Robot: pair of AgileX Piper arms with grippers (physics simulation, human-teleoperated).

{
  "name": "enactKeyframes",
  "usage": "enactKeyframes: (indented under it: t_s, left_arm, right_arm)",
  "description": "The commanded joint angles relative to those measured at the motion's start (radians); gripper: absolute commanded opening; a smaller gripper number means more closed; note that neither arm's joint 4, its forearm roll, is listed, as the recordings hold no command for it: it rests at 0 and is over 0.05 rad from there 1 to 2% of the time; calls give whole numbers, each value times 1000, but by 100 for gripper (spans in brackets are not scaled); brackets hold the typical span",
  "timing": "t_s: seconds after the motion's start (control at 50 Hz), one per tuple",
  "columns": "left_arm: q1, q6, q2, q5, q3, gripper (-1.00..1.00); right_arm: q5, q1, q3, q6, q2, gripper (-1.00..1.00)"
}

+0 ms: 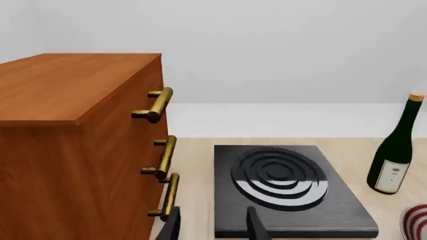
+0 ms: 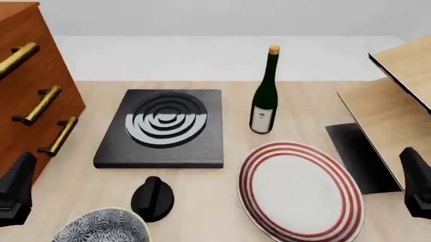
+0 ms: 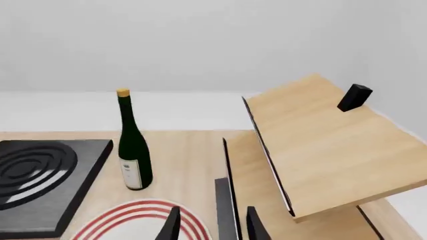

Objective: Pick up the akita bowl and put it on the plate.

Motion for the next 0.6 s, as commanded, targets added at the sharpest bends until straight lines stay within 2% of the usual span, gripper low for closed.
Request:
enactKeyframes:
  t_s: [0.02,0.06,0.12,0.16,0.18,0.24,0.36,0.52,0.6]
  left_arm:
    - [0,0,0,0,0,100]
    - [0,0,0,0,0,100]
    - [0,0,0,0,0,100]
    - [0,0,0,0,0,100]
    - [0,0,0,0,0,100]
    - [0,0,0,0,0,100]
    - [0,0,0,0,0,100]
    - [0,0,0,0,0,100]
    - [0,0,0,0,0,100]
  right_arm:
    - [-41,51,25,10,-34,100]
    - [-48,77,6,5,28,100]
    - [-27,76,-24,16,37,100]
    - [-21,77,-41,-11,64,100]
    - [-11,76,-53,-3,63,100]
    - [67,75,-118,8,38,100]
    - [151,82,-213,-8,38,100]
    - [231,158,-370,-32,98,100]
    - [246,226,-436,-4,158,100]
